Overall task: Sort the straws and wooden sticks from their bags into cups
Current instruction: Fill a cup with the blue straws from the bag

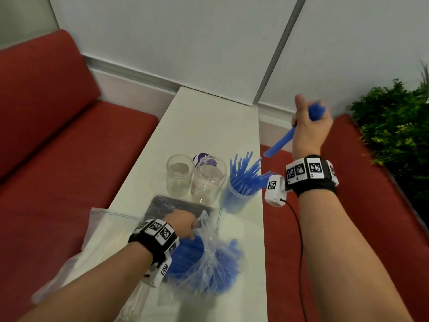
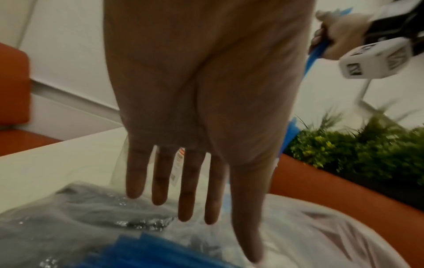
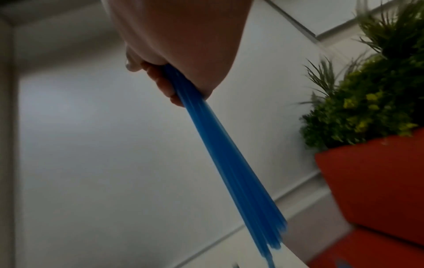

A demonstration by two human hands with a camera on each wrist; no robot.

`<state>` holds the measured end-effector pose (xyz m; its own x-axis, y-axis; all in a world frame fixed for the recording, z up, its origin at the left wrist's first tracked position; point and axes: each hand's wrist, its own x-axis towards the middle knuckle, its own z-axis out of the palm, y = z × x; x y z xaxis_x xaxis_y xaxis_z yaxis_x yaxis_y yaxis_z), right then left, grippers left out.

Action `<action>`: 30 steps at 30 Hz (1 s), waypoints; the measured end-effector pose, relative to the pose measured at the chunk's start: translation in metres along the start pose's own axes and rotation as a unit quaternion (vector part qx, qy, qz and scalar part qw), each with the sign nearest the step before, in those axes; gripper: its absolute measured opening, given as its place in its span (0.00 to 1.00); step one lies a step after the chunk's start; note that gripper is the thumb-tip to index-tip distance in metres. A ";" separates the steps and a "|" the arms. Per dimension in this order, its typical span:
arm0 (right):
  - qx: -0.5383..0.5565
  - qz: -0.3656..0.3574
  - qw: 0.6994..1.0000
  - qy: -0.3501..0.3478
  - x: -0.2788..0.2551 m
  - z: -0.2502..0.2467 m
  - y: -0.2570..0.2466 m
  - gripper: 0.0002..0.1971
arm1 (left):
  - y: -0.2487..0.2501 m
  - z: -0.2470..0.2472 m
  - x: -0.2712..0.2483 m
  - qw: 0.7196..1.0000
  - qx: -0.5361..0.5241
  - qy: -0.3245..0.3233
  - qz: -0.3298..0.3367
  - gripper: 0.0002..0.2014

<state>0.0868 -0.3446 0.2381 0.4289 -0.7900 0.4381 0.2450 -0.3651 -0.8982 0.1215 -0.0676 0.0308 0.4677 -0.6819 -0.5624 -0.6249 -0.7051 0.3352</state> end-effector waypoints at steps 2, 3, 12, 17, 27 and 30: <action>-0.015 0.025 1.000 0.009 -0.005 0.002 0.032 0.19 | 0.005 0.010 0.004 0.995 0.081 -0.054 -0.008 0.36; -0.018 0.044 0.999 0.008 -0.011 0.004 0.048 0.19 | 0.007 0.014 0.005 0.991 0.114 -0.069 -0.012 0.43; -0.044 0.150 0.988 -0.006 -0.053 0.011 0.125 0.17 | 0.006 0.035 0.014 0.984 0.175 -0.010 -0.002 0.19; -0.030 0.150 0.988 -0.020 -0.051 0.009 0.122 0.17 | 0.004 0.038 0.017 0.985 0.163 -0.044 -0.032 0.34; -0.040 0.156 0.984 -0.080 -0.047 0.007 0.111 0.06 | 0.004 0.037 0.010 0.985 0.169 -0.017 -0.024 0.21; -0.043 0.119 0.989 -0.072 -0.046 0.009 0.110 0.05 | 0.007 0.031 0.008 0.985 0.171 -0.028 -0.022 0.18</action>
<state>0.1022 -0.3439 0.1195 0.5856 -0.7831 0.2092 0.0495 -0.2230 -0.9736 0.1013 -0.0717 0.0052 0.4702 -0.6339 -0.6140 -0.7831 -0.6206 0.0410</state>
